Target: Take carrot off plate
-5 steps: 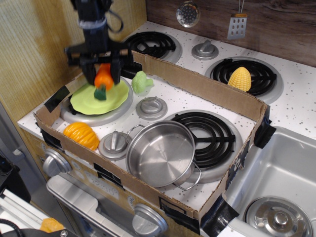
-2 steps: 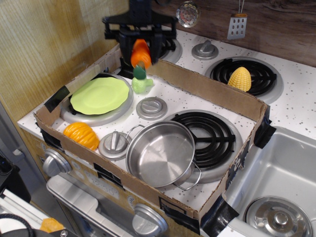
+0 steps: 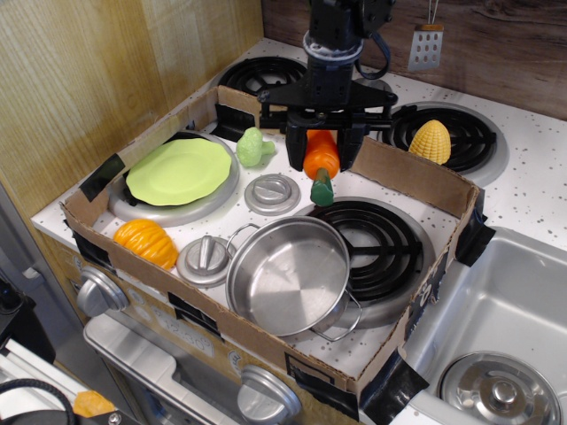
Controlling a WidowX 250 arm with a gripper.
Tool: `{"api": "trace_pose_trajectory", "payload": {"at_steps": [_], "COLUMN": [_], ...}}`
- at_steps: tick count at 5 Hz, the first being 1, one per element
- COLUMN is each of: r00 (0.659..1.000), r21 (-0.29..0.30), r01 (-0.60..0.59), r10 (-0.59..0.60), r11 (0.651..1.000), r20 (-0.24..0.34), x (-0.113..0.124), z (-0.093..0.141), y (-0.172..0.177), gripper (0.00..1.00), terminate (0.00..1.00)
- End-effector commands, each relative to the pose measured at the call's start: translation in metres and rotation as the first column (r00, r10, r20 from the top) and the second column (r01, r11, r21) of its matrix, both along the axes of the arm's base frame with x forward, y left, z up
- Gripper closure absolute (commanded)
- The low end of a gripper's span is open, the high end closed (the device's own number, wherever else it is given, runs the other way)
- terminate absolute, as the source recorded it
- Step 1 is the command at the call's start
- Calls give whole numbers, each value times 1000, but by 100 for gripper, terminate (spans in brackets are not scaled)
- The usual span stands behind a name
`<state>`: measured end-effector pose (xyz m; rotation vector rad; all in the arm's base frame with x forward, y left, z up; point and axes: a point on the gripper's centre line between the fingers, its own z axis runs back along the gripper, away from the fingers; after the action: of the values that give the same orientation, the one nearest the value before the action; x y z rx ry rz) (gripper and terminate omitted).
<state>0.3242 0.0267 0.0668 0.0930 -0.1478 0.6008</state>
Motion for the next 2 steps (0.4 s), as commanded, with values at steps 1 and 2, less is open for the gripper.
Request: {"api": "trace_pose_trajectory", "payload": {"at_steps": [1, 2], "r00": [997, 992], "r21": [6, -36], "r01": [-48, -123], "r10": [47, 124], "r11": [999, 992], "r20": [57, 16], "x": [16, 19], "z": [14, 13], "y": [1, -4], "gripper": [100, 100], "terminate": [0, 0]}}
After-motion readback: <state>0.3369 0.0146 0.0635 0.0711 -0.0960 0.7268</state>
